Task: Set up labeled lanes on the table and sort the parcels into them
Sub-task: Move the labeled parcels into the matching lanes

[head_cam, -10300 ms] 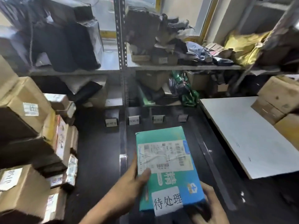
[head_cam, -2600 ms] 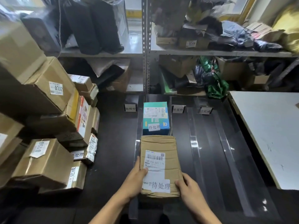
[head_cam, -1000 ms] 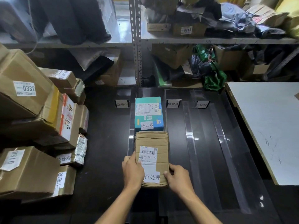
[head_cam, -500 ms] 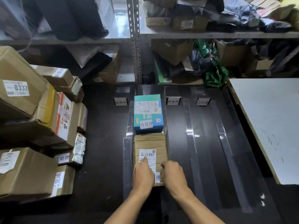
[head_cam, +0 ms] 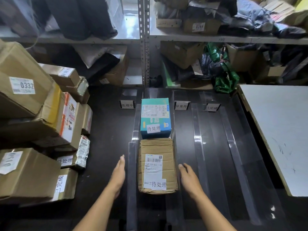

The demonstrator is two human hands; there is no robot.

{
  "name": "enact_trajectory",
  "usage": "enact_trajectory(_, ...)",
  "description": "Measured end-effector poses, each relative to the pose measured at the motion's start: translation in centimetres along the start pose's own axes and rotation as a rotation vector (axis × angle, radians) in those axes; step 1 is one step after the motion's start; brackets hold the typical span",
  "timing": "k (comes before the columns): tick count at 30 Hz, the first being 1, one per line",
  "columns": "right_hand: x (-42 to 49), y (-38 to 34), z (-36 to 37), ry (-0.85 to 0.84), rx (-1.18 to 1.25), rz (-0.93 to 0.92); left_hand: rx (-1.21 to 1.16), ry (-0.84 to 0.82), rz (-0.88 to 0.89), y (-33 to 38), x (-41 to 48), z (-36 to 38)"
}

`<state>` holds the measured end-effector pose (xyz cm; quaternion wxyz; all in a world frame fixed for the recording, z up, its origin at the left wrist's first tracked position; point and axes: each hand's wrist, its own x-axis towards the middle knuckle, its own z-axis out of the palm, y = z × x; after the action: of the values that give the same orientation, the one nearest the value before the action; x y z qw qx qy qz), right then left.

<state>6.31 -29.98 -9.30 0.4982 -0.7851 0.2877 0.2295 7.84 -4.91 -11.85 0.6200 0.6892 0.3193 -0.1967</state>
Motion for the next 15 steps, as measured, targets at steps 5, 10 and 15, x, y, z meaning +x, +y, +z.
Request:
enact_trajectory(5,1.4,0.1,0.8,-0.052,0.145,-0.052,-0.043,-0.246,-0.006,0.1,0.3,1.7)
enact_trajectory(10,2.0,-0.9,0.7,-0.117,0.126,-0.075,-0.113,-0.282,-0.03,0.3,0.5,2.3)
enact_trajectory(15,2.8,-0.2,0.7,-0.14,0.109,-0.081,-0.11,-0.24,-0.024,-0.1,1.6,2.0)
